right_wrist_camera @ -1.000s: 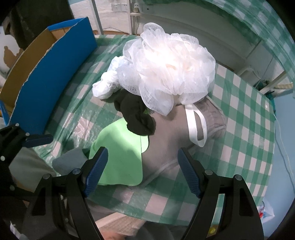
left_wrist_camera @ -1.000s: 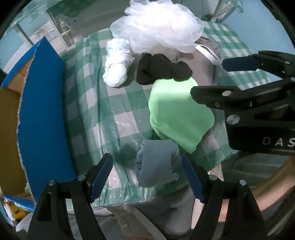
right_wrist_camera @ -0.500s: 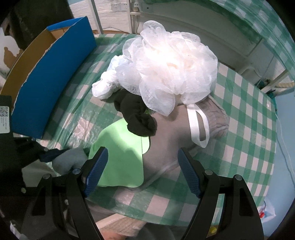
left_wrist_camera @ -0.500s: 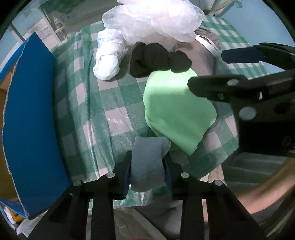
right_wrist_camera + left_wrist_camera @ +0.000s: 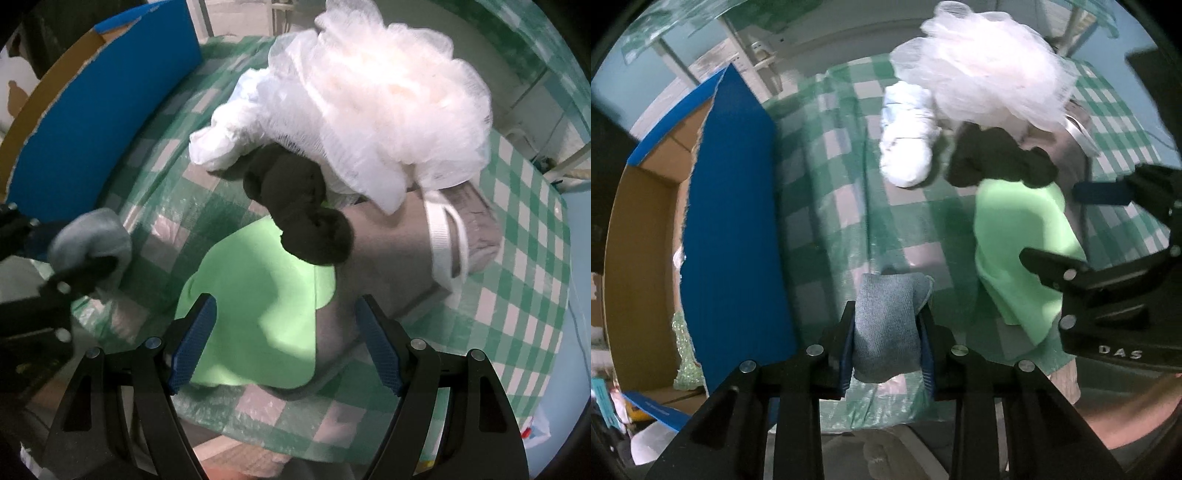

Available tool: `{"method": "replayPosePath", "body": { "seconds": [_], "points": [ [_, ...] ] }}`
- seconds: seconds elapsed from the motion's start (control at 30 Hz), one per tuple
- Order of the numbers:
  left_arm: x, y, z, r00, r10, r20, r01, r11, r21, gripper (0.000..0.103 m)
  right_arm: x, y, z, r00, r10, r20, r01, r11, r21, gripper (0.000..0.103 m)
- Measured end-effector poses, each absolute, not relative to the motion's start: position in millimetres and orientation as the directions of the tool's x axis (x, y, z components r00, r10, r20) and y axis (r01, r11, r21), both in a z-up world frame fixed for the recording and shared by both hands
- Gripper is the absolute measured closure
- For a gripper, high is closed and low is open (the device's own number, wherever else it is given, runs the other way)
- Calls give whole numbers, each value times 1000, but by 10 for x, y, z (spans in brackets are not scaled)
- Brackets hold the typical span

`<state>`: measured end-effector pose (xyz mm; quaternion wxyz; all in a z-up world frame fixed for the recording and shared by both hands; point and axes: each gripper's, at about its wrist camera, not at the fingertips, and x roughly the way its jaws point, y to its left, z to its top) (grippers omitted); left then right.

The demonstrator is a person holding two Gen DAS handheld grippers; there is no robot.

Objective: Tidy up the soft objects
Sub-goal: 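Lift the grey cloth with the left tool while the right tool reaches for the green felt sheet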

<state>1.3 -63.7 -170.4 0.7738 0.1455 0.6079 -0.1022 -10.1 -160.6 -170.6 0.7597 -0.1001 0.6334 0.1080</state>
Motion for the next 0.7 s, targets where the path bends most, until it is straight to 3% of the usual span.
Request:
{"method": "replayPosePath", "body": {
  "seconds": [0.27,0.7],
  "points": [
    [-35,-642,-1736,240,14,-971,323,942,93,73,-73,-1482,-1878,173,7,-985,-304,952,-46,22],
    [-36,-558,-1688,244,1,-970,310,947,79,73,-218,-1330,-1710,177,42,-983,-346,938,-22,22]
  ]
}}
